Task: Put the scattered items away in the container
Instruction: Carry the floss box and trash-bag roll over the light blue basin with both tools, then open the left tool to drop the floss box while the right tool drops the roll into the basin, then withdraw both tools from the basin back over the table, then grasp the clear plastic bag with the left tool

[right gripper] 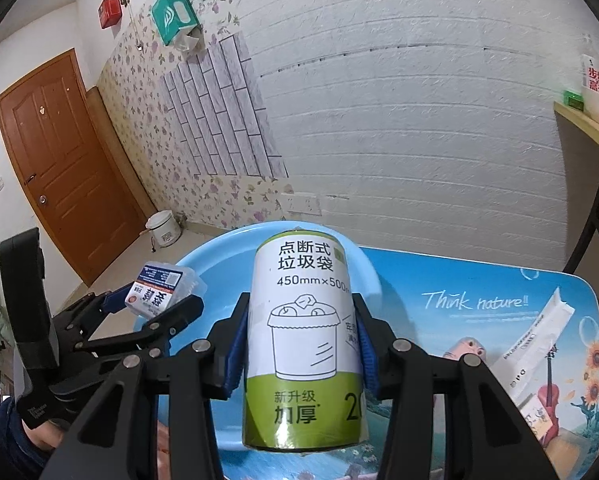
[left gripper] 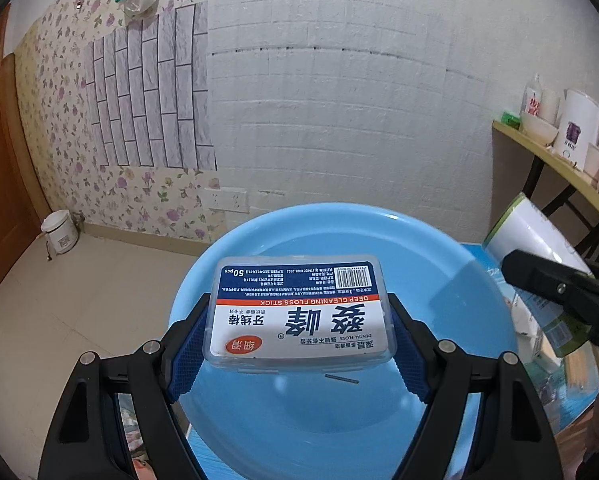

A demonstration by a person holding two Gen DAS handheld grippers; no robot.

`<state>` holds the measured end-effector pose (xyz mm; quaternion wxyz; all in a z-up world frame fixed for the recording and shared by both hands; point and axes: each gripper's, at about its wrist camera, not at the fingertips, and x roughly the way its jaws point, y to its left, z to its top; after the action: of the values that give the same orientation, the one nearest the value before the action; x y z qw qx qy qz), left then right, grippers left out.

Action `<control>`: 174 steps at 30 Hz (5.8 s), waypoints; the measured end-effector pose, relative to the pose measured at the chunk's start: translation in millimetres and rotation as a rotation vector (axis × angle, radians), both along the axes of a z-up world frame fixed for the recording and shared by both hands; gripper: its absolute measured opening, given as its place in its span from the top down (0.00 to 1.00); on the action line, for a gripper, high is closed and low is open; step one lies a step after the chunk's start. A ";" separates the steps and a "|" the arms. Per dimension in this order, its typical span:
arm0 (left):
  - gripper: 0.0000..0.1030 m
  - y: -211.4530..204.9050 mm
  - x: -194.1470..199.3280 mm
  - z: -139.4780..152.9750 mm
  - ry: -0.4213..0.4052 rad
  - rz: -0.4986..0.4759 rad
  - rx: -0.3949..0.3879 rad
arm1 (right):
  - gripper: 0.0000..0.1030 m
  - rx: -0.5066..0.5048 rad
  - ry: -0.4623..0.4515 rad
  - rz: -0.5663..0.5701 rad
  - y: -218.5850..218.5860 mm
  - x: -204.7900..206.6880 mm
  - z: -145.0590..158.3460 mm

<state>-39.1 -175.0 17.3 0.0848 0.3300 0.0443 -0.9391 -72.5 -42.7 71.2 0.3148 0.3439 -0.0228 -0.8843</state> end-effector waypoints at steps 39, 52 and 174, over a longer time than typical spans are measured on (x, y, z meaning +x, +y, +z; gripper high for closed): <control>0.09 -28.5 11.0 -1.1 -0.042 0.089 -0.014 | 0.54 0.070 -0.048 0.042 -30.2 -7.6 -26.4; 0.09 -49.4 25.3 7.2 -0.022 0.142 0.040 | 0.54 0.092 -0.056 0.084 -50.8 -2.4 -33.5; 0.00 168.0 49.0 -11.7 -0.070 -0.257 0.059 | 0.00 0.075 -0.070 -0.335 205.1 44.1 -46.2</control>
<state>9.9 -7.0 5.6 -0.0444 0.3677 0.0263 -0.9285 -28.4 162.4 25.0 0.1490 0.3774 -0.0580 -0.9121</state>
